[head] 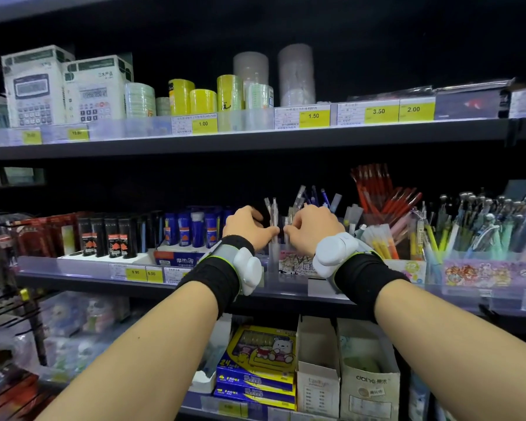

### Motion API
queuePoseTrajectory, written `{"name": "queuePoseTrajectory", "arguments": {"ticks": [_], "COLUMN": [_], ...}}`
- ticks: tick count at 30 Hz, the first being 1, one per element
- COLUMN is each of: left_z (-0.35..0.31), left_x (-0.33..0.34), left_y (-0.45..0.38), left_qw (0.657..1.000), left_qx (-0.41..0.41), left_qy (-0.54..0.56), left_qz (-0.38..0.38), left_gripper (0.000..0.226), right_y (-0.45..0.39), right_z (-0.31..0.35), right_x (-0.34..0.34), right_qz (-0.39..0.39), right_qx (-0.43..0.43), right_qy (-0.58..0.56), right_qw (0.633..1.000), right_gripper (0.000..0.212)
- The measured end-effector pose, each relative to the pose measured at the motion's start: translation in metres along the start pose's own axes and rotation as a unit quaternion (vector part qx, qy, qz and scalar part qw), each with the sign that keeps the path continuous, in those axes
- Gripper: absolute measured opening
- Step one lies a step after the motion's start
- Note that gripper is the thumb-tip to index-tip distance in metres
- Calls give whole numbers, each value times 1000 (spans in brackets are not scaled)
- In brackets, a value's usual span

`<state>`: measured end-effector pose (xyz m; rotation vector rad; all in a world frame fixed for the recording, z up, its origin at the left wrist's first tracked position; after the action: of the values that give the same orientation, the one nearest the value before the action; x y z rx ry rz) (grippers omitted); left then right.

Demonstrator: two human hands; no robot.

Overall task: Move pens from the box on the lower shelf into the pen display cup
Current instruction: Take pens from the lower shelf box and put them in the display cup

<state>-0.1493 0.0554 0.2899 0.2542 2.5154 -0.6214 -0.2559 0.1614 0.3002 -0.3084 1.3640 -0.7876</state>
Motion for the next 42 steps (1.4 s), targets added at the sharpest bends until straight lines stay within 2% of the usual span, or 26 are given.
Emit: {"name": "queuePoseTrajectory", "arguments": {"ticks": [4,9,14,18,22,38,42], "left_z": [-4,-9,-8,-7,-3,8,10], "left_x": [3,9,10,10,10,16,16], "left_y": [0,2,4,3,4,13,13], "left_qw": [998,998,990,989,991,999,1000], "left_qx": [34,40,87,119,110,32,12], "left_qy": [29,51,113,85,70,23,23], "left_qz": [34,0,22,-10,-25,-22,-7], "left_gripper": [51,45,62,47,35,41,27], "right_y": [1,2,3,3,5,13,18], "right_z": [2,4,2,-1,-1,6,8], "right_x": [-2,-3,-5,-5,-3,1,0], "right_qz": [-8,-5,-3,-7,0,44,49], "right_qx": [1,-10,-16,-15,-14,-12,-15], "right_qy": [-8,-2,3,6,3,17,14], "right_qw": [1000,1000,1000,1000,1000,999,999], "right_gripper": [31,31,33,36,35,25,24]}}
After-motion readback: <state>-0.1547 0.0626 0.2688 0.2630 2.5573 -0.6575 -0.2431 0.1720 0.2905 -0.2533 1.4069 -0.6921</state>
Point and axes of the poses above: each hand's wrist, its own y-axis away from the middle knuckle, its own x-axis out of the palm, z = x × y, the point moved 1 cm from there along -y, towards the middle knuckle, and after that the axes turned 10 degrees about -x, right-handed, at the moved point
